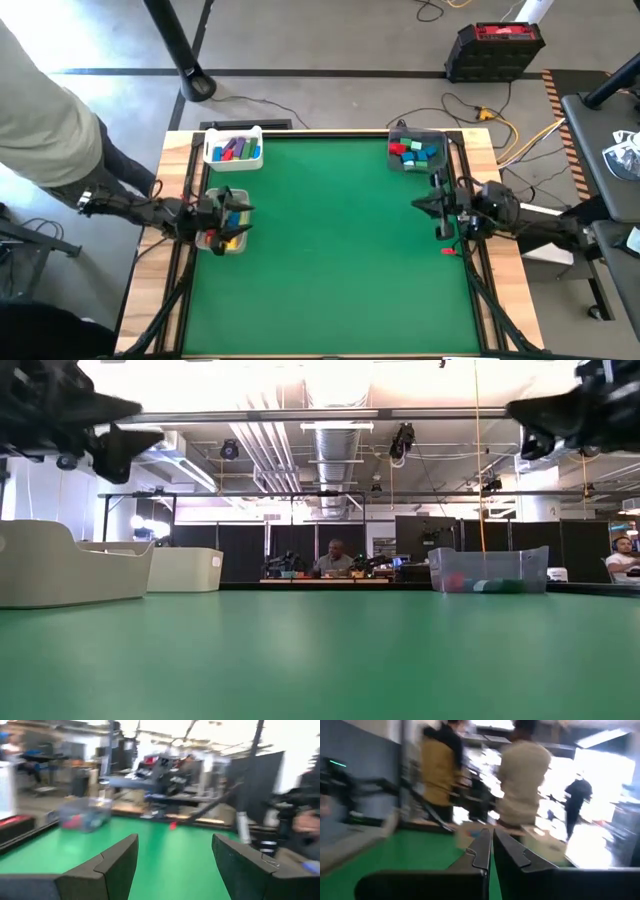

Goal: Sort blocks by size
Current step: Return to Home Position

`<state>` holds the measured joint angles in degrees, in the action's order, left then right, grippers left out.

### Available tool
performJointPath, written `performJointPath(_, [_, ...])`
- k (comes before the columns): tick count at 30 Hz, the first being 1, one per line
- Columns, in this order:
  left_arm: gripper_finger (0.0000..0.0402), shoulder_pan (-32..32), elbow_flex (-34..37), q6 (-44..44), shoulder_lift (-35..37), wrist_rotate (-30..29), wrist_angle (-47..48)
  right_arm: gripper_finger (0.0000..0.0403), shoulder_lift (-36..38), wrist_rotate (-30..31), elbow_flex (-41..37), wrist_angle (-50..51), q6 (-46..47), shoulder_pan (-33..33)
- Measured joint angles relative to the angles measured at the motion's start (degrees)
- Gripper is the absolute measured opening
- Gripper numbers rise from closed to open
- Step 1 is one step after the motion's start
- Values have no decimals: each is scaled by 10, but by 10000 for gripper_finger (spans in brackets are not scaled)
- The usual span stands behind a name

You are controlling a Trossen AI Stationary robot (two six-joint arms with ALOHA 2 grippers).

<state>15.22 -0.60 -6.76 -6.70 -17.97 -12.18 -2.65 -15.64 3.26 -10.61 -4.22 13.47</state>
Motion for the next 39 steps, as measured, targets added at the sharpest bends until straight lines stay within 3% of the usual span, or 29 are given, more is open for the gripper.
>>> performJointPath(4, [239, -23, 0, -1, 60, 89, 49, 11, 23, -28, -25, -19, 36, -28])
performJointPath(9, [239, -75, 0, -22, 57, 37, 88, 12, 15, 6, -25, -18, 20, -69])
performJointPath(18, [239, -157, 0, -11, 57, 101, 97, 12, 15, 8, -26, 35, 5, -78])
performJointPath(30, [239, -161, 0, 31, 34, 95, 98, 12, 14, 12, -26, 32, -6, -78])
performJointPath(35, [239, -161, 0, 32, 3, 93, 98, 12, 14, 63, -26, 33, -9, -77])
performJointPath(39, [239, -161, -1, 18, -25, 93, 100, 12, 14, 68, -26, 31, -14, -78])
